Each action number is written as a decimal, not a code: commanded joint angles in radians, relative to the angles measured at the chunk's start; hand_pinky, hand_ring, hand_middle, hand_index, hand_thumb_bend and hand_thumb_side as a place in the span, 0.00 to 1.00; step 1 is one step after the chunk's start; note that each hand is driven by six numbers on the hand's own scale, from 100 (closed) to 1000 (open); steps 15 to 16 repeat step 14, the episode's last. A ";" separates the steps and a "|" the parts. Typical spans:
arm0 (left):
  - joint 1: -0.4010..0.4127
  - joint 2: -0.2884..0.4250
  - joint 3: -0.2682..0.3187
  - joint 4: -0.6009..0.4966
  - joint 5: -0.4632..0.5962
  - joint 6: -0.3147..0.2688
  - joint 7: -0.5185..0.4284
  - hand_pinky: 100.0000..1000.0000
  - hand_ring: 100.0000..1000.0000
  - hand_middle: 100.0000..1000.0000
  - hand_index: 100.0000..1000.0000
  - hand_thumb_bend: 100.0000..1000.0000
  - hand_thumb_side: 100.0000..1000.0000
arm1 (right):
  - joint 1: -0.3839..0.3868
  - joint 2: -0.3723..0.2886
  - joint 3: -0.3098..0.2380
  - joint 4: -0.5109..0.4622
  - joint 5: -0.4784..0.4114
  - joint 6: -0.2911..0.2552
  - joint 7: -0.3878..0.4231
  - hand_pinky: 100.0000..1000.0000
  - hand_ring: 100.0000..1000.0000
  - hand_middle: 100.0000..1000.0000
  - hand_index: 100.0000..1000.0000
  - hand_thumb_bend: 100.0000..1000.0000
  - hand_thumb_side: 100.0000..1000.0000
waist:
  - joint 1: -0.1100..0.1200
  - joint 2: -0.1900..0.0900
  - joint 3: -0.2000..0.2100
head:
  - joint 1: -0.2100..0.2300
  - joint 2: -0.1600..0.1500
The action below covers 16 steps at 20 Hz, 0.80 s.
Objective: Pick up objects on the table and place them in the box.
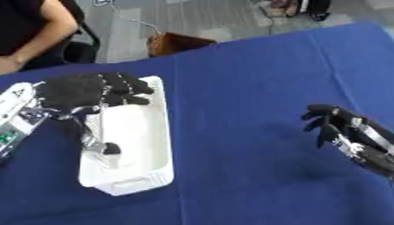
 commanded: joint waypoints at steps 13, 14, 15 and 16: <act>-0.013 0.026 0.000 -0.053 0.039 -0.017 -0.069 0.97 1.00 1.00 1.00 0.55 1.00 | -0.009 -0.006 -0.010 -0.009 -0.005 -0.015 0.010 0.42 0.68 0.75 0.92 0.06 0.70 | -0.014 -0.035 0.009 | 0.010 -0.018; -0.010 0.027 -0.003 -0.056 0.046 -0.019 -0.070 0.96 1.00 1.00 1.00 0.52 1.00 | -0.008 -0.006 -0.011 -0.009 -0.005 -0.015 0.010 0.42 0.68 0.75 0.92 0.06 0.70 | -0.014 -0.036 0.010 | 0.009 -0.017; -0.010 0.027 -0.003 -0.056 0.046 -0.019 -0.070 0.96 1.00 1.00 1.00 0.52 1.00 | -0.008 -0.006 -0.011 -0.009 -0.005 -0.015 0.010 0.42 0.68 0.75 0.92 0.06 0.70 | -0.014 -0.036 0.010 | 0.009 -0.017; -0.010 0.027 -0.003 -0.056 0.046 -0.019 -0.070 0.96 1.00 1.00 1.00 0.52 1.00 | -0.008 -0.006 -0.011 -0.009 -0.005 -0.015 0.010 0.42 0.68 0.75 0.92 0.06 0.70 | -0.014 -0.036 0.010 | 0.009 -0.017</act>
